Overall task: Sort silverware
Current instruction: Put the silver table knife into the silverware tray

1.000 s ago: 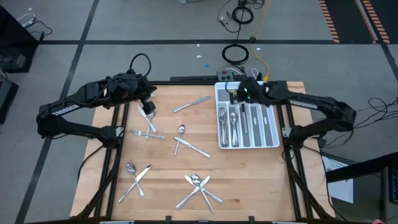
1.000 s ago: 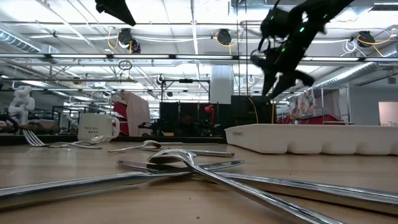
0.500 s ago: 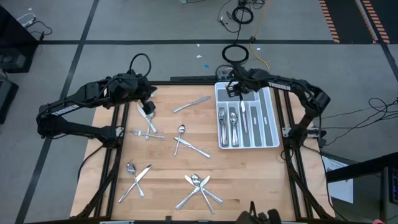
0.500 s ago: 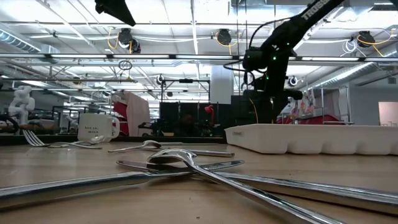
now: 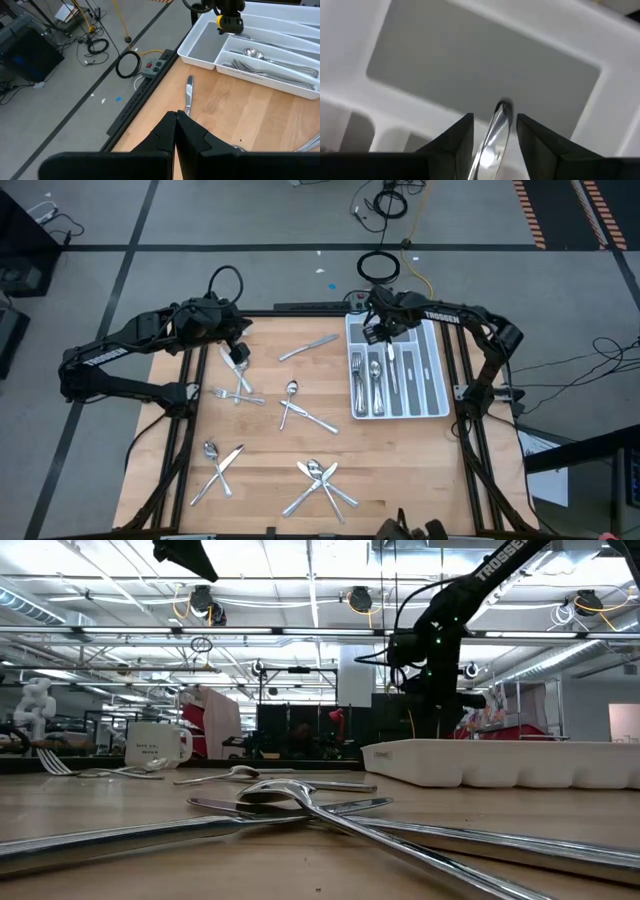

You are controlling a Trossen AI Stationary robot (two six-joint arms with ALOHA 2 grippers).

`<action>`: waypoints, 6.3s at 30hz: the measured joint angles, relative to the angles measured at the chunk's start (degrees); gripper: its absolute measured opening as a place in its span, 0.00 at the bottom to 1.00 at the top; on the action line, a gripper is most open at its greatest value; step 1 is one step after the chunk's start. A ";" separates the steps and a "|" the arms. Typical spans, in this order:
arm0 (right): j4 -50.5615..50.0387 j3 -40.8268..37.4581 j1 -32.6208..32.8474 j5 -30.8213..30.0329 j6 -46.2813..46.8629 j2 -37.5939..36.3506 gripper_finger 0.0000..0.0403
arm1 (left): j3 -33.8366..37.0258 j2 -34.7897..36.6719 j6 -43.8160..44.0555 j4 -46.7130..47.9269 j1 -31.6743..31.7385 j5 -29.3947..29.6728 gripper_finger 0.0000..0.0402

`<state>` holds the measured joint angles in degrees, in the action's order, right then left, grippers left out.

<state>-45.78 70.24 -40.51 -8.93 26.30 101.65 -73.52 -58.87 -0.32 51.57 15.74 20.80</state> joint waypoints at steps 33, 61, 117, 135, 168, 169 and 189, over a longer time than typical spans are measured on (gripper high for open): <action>-3.71 5.21 1.60 -1.06 -5.28 -0.02 0.42 | 4.59 0.02 -0.22 -0.11 -0.01 0.00 0.03; -7.44 6.95 -3.00 4.90 -4.56 7.19 0.38 | 4.61 0.02 -0.11 -0.22 0.01 0.02 0.03; -11.09 -1.45 7.25 9.48 17.89 -4.29 0.03 | 4.63 0.02 -0.09 0.00 0.01 0.02 0.03; 7.49 -18.88 4.99 8.63 18.38 -14.25 0.22 | 4.63 0.00 -0.11 -0.17 -0.01 0.02 0.03; 1.53 4.22 8.43 7.10 -9.37 -20.87 0.53 | 4.63 -25.98 9.02 -10.64 3.81 -1.12 0.03; 0.88 4.22 8.43 7.13 -9.83 -20.87 0.53 | 4.63 -27.91 8.86 -10.95 4.80 -2.43 0.03; -7.95 4.22 8.37 7.06 -21.30 -20.85 0.53 | -1.72 -41.29 -1.97 -17.07 17.33 -29.02 0.34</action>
<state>-53.74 74.46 -32.14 -1.87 5.00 80.79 -75.24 -100.16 -2.28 34.50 33.06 -8.23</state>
